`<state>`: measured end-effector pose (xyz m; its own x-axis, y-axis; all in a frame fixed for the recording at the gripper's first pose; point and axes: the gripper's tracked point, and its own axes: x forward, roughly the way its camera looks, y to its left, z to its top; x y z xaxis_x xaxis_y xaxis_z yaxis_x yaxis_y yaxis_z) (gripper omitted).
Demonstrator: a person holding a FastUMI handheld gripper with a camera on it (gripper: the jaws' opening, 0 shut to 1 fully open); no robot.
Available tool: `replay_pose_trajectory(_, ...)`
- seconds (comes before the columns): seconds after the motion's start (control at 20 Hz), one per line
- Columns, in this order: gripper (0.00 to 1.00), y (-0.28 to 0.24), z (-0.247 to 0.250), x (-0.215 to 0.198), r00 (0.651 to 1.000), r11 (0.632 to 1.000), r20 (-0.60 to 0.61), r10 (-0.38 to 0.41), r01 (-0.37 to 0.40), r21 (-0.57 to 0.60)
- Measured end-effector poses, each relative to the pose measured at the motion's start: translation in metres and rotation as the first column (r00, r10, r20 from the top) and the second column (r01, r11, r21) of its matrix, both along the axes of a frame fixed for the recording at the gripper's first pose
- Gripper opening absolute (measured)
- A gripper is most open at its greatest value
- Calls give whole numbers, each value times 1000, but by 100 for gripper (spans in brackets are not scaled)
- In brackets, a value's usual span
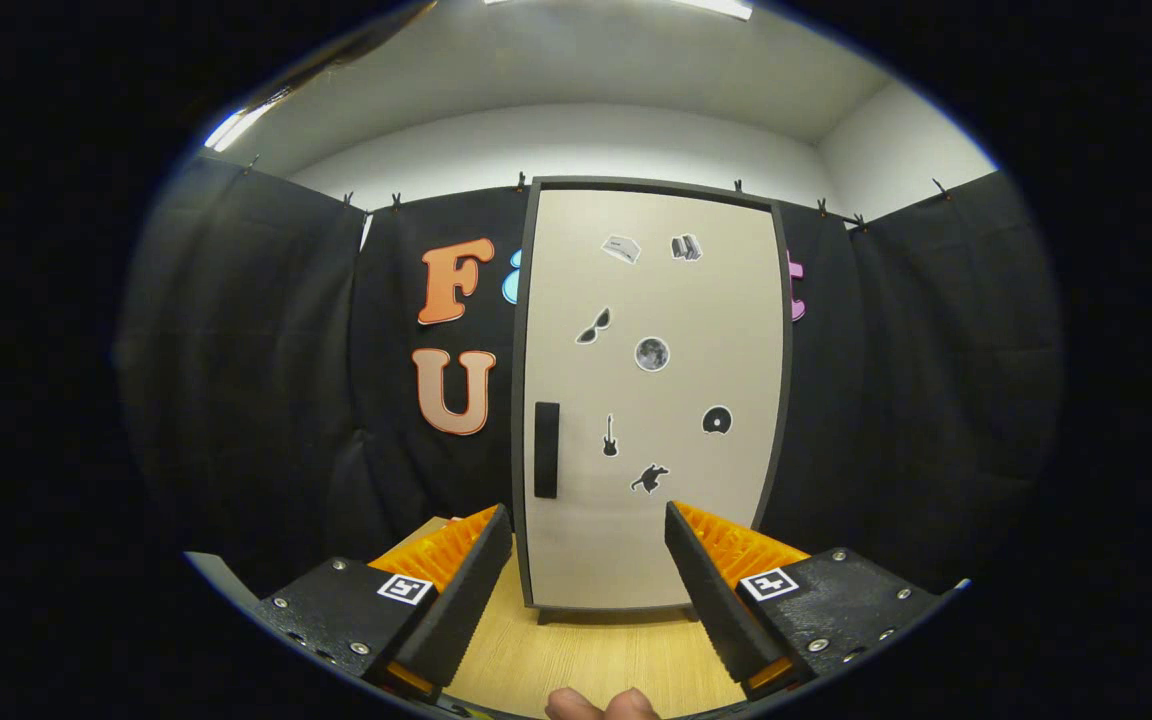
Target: Open the shoe cabinet door, grab the shoes and put them into the shoe cabinet, then close the shoe cabinet door.
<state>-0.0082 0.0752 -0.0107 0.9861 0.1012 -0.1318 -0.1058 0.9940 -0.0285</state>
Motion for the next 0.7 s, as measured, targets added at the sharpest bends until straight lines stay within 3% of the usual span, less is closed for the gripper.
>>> replay_pose_trajectory(0.7, 96, -40, 18, -48, 1000, 996, 25, -6, 4, 88)
